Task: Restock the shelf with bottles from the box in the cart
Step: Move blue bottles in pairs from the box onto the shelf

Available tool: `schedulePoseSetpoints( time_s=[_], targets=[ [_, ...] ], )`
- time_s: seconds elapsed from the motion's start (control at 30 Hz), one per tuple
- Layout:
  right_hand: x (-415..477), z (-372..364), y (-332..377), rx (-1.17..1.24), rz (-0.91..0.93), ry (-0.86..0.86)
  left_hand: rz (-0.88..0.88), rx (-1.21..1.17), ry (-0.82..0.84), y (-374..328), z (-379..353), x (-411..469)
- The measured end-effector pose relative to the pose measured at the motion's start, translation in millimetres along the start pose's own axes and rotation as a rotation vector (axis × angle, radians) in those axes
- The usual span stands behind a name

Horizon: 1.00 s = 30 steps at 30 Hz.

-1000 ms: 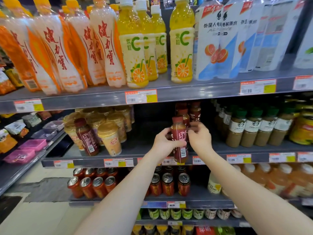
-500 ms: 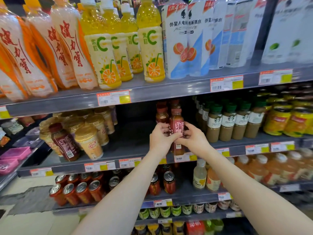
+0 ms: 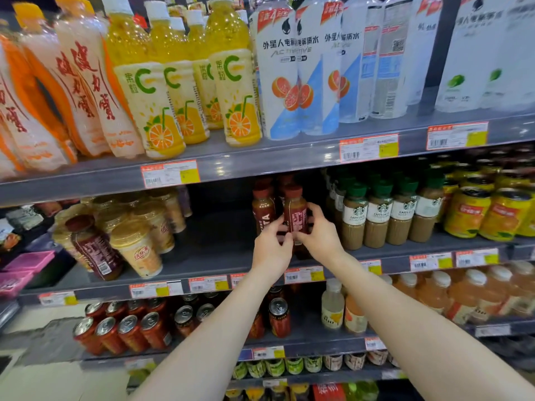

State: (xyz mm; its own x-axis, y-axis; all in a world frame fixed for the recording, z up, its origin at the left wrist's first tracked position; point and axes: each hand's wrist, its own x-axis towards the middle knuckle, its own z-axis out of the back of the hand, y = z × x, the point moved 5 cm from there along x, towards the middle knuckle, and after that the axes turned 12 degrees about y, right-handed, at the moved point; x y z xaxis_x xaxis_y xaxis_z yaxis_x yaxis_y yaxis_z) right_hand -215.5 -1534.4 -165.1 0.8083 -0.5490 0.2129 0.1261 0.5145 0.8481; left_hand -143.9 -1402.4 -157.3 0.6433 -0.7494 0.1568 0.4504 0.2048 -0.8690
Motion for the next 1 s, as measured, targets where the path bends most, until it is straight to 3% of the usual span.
schedulePoseSetpoints(
  time_s=[0.13, 0.33, 0.57, 1.0],
  targets=[
    [12.5, -3.9, -2.4, 0.007, 0.008, -0.015, 0.011, 0.16, -0.046, 2.4, 4.0, -0.4],
    [18.6, -10.1, -5.9, -0.013, -0.008, -0.033, 0.117, 0.223, -0.323, 26.4, 33.1, -2.1],
    [19.0, -13.3, -8.9, -0.028, -0.028, -0.049, 0.167, 0.12, -0.201, 50.4, 36.4, 21.8],
    [12.5, -13.1, -5.5, 0.054, -0.072, -0.02, 0.136, 0.087, -0.126, 51.5, 41.3, 32.1]
  ],
)
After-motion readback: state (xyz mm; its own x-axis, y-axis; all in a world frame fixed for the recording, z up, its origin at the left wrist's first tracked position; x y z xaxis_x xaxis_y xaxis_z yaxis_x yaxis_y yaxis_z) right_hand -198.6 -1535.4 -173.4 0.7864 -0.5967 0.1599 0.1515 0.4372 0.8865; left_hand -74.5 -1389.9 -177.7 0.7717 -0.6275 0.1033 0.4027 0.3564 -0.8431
